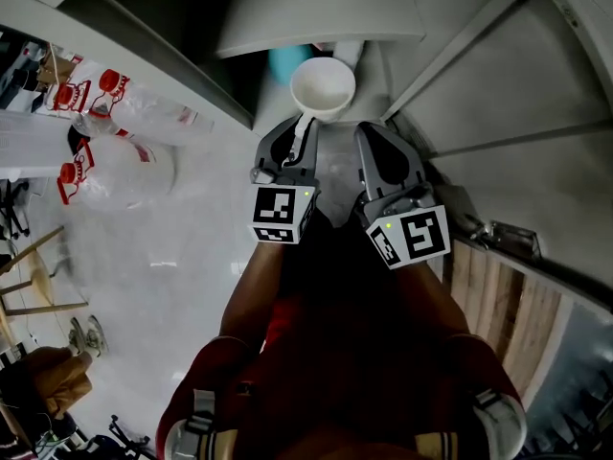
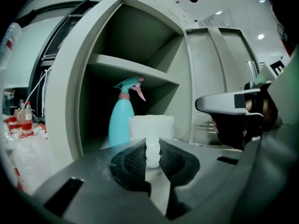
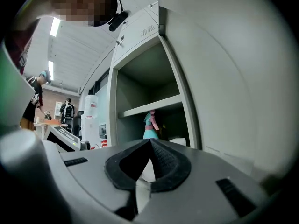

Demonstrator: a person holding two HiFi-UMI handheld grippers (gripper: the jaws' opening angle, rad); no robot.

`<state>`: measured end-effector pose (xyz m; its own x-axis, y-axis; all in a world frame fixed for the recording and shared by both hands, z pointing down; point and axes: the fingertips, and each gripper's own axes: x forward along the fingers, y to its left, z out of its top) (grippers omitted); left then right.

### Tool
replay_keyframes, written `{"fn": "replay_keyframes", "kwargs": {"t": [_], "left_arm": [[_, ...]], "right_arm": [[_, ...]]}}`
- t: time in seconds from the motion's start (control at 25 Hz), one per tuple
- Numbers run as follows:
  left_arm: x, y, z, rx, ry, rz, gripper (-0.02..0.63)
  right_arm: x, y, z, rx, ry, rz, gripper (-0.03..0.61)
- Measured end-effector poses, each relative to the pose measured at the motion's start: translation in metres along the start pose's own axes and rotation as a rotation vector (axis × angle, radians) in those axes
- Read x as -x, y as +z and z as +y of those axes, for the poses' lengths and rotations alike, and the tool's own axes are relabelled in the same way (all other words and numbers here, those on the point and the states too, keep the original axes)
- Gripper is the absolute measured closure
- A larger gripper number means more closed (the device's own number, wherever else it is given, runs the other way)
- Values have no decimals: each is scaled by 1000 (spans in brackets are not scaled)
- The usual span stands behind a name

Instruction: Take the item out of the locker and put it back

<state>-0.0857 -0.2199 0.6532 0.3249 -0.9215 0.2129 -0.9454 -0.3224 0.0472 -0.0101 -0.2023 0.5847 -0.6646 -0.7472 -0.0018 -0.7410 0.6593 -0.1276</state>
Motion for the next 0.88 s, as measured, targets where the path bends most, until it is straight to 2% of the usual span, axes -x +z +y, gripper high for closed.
{"fn": "replay_keyframes", "kwargs": {"t": [0.28,0.88], "left_arm": [[-11,-6,-1,-36,-15,-5,566],[-34,-8,4,-59,-18,14,563]], "right_arm": [[5,-21,-6,13,-22,-37,580],[10,-47,4,38,0,-75,580]]}}
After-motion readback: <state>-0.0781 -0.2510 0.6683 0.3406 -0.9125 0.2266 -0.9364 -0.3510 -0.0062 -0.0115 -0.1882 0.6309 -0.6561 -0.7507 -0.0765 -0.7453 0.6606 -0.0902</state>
